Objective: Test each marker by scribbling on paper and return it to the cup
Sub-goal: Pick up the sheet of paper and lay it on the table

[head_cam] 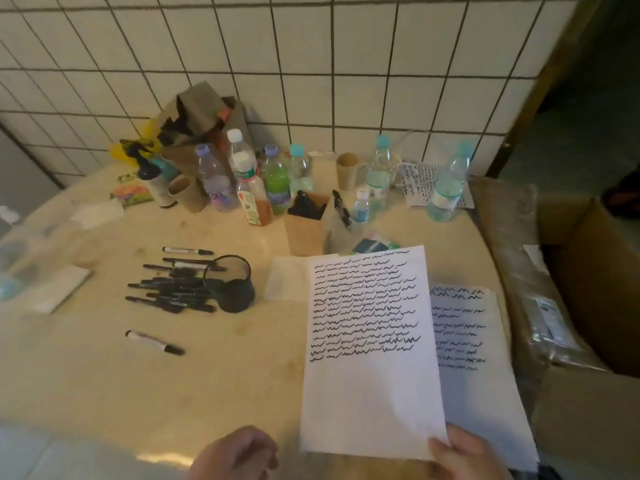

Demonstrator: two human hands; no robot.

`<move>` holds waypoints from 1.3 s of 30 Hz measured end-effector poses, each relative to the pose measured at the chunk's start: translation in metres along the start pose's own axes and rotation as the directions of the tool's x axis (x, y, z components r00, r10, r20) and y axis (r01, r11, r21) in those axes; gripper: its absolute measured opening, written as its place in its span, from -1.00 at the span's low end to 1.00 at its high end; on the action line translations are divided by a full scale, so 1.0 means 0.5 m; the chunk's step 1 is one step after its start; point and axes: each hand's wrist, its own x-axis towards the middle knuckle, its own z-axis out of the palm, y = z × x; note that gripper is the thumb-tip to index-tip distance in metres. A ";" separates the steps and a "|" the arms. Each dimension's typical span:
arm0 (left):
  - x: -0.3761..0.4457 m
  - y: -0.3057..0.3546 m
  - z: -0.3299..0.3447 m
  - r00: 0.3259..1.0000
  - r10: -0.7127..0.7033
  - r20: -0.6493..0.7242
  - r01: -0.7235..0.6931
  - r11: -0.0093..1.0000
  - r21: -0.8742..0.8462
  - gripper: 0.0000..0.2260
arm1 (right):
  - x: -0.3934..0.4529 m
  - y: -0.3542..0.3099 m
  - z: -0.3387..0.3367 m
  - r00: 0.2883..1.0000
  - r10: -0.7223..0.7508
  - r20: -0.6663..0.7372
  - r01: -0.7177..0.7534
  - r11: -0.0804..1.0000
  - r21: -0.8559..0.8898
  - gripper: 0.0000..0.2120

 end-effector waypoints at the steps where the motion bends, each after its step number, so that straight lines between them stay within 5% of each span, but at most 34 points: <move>1: 0.006 -0.015 -0.023 1.000 0.015 -0.016 -0.015 1.000 0.006 -0.81 | -0.007 0.004 0.012 0.995 0.015 0.101 -0.004 0.994 -0.108 -0.70; 7: 0.071 -0.095 -0.214 0.993 -0.061 0.104 0.063 0.998 -0.008 -0.80 | -0.046 -0.002 0.232 0.997 0.073 0.036 -0.068 0.989 -0.130 -0.64; 14: 0.099 -0.090 -0.279 0.999 -0.026 0.023 0.028 0.995 -0.091 -0.73 | -0.067 -0.015 0.321 0.997 0.072 -0.026 -0.072 0.997 -0.003 -0.71; 26: 0.064 -0.102 -0.378 0.998 -0.049 -0.042 0.049 0.999 0.004 -0.80 | -0.088 -0.011 0.437 0.976 0.147 0.163 -0.170 0.975 0.141 -0.75; 35: 0.164 -0.151 -0.598 0.997 -0.061 0.039 0.062 0.998 -0.002 -0.88 | -0.138 -0.036 0.653 0.960 0.177 0.218 -0.141 0.975 -0.172 -0.62; 39: 0.216 -0.210 -0.723 0.993 -0.044 0.113 0.040 0.999 0.032 -0.81 | -0.175 0.000 0.804 0.981 0.089 0.171 -0.026 0.940 -0.341 -0.79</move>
